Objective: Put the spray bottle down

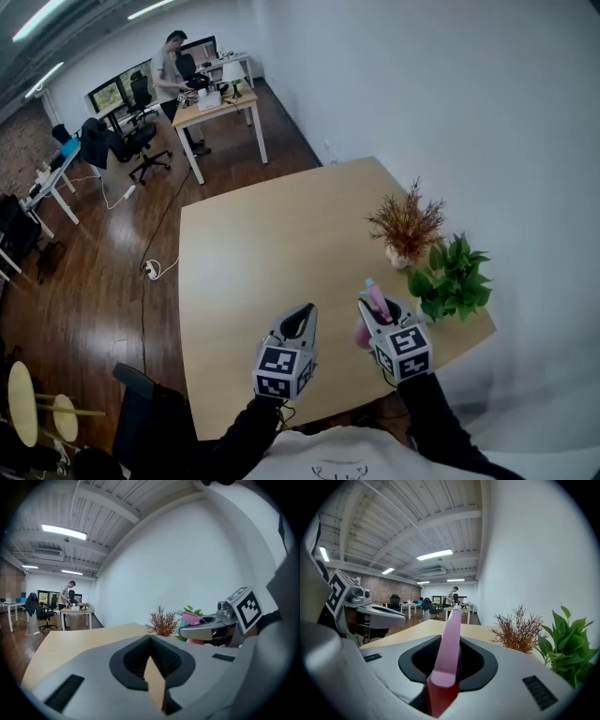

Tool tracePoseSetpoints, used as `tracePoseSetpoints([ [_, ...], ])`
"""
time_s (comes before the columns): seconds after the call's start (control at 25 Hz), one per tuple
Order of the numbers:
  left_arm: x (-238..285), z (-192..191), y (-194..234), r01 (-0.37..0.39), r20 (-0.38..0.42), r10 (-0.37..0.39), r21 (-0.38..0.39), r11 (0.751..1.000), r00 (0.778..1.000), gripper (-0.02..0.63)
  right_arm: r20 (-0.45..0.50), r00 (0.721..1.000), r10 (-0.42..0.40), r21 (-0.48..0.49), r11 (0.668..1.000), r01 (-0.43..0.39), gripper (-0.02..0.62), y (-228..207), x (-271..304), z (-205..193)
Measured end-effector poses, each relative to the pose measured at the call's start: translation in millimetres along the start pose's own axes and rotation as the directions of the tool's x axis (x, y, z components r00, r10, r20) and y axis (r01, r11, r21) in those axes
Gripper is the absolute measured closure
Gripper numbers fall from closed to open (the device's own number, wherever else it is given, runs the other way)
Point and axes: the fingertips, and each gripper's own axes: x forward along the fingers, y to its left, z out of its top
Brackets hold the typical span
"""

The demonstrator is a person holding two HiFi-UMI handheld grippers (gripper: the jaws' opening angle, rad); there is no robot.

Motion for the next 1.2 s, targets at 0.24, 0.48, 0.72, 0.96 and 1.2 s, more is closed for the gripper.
tracePoseSetpoints([
  [0.24,6.7,-10.1,9.5,-0.001,-0.025,0.001,-0.003,1.0,1.0,0.604,-0.004,0.998,-0.065,-0.04,0.997,0.064,0.511,-26.7,45.3,-17.2],
  [0.48,11.9,-21.7,19.0,-0.008,-0.048,0.007,-0.02,1.0,0.999,0.606,0.005,0.995,-0.096,-0.073,0.993,0.096,0.511,-40.7,82.3,-29.1],
  [0.72,18.4,-29.7,25.2,0.005,-0.071,-0.007,-0.03,1.0,0.997,0.606,0.001,0.993,-0.12,-0.086,0.989,0.12,0.511,-48.5,113.6,-42.5],
  [0.96,19.7,-34.4,30.4,0.009,-0.083,-0.012,-0.037,0.999,0.996,0.606,0.0,0.989,-0.146,-0.109,0.983,0.145,0.511,-52.3,131.1,-45.9],
  [1.2,17.6,-41.2,37.0,0.0,-0.096,-0.005,-0.05,0.999,0.995,0.606,0.011,0.987,-0.158,-0.117,0.981,0.158,0.509,-52.9,139.7,-45.5],
])
